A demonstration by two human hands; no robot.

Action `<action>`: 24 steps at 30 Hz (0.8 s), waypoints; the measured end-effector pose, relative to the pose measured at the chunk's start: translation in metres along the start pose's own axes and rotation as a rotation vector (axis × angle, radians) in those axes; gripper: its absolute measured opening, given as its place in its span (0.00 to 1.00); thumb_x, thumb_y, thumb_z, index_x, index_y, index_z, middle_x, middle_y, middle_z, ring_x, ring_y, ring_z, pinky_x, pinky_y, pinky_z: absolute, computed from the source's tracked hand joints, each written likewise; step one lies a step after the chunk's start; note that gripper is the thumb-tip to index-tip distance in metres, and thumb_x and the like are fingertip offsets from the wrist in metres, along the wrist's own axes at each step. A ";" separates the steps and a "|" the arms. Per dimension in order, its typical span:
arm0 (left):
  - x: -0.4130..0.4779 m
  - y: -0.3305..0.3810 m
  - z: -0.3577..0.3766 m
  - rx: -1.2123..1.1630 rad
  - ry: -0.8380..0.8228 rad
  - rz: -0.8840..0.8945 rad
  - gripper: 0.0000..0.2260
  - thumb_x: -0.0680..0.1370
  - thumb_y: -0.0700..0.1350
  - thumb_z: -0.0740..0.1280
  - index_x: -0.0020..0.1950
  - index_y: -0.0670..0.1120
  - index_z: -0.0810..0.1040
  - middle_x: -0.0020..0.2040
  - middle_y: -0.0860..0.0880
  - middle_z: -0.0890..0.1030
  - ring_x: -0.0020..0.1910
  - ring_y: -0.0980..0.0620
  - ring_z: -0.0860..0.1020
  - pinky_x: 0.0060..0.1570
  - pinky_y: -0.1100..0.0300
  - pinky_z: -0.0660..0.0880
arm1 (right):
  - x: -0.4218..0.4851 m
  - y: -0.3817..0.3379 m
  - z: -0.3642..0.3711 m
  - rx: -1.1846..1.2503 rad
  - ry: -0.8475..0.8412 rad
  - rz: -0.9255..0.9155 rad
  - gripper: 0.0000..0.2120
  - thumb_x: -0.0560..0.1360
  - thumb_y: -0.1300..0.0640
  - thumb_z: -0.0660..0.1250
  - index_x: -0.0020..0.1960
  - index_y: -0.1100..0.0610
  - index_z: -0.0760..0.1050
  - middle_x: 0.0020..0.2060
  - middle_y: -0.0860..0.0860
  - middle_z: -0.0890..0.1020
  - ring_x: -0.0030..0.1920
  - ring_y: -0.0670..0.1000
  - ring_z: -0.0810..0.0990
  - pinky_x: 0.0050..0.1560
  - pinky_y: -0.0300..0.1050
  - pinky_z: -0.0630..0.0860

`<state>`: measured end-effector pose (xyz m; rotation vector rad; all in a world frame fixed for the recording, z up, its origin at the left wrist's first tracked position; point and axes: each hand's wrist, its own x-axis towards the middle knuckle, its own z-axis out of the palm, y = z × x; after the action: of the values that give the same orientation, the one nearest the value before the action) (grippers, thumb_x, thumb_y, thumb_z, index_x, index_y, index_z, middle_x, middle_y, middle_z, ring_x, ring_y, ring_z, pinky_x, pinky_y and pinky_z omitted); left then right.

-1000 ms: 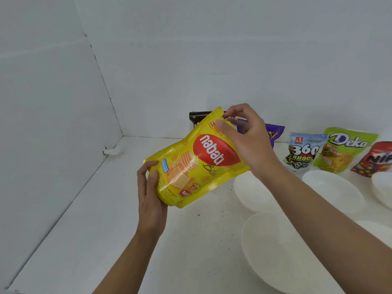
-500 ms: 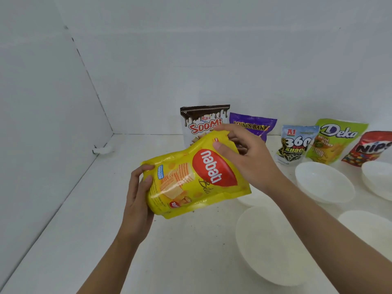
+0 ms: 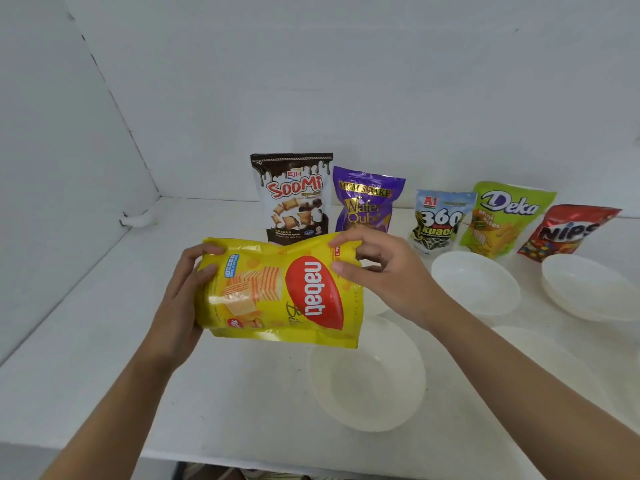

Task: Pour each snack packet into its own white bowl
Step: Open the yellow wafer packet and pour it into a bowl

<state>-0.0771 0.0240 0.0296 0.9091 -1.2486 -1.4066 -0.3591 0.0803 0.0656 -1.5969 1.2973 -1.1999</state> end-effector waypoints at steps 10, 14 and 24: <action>-0.006 0.004 0.021 0.114 -0.071 0.011 0.12 0.84 0.41 0.57 0.54 0.56 0.77 0.54 0.59 0.80 0.46 0.54 0.81 0.32 0.62 0.78 | -0.034 0.026 -0.008 0.158 0.075 0.045 0.10 0.76 0.58 0.73 0.56 0.52 0.79 0.45 0.63 0.84 0.49 0.56 0.86 0.49 0.62 0.82; -0.002 0.008 0.023 0.123 -0.084 0.007 0.12 0.84 0.41 0.57 0.55 0.55 0.77 0.55 0.59 0.81 0.47 0.53 0.82 0.33 0.62 0.79 | -0.040 0.032 -0.004 0.189 0.113 0.042 0.09 0.76 0.58 0.73 0.54 0.49 0.80 0.45 0.68 0.81 0.49 0.60 0.85 0.51 0.69 0.79; 0.009 0.013 0.029 0.170 -0.152 0.015 0.09 0.82 0.46 0.60 0.56 0.56 0.78 0.56 0.56 0.81 0.50 0.51 0.81 0.37 0.61 0.80 | -0.045 0.038 0.000 0.239 0.218 0.024 0.06 0.77 0.58 0.72 0.51 0.51 0.78 0.39 0.69 0.79 0.48 0.63 0.83 0.48 0.66 0.80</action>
<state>-0.1046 0.0222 0.0483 0.9182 -1.5050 -1.3936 -0.3725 0.1164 0.0207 -1.3044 1.2480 -1.4861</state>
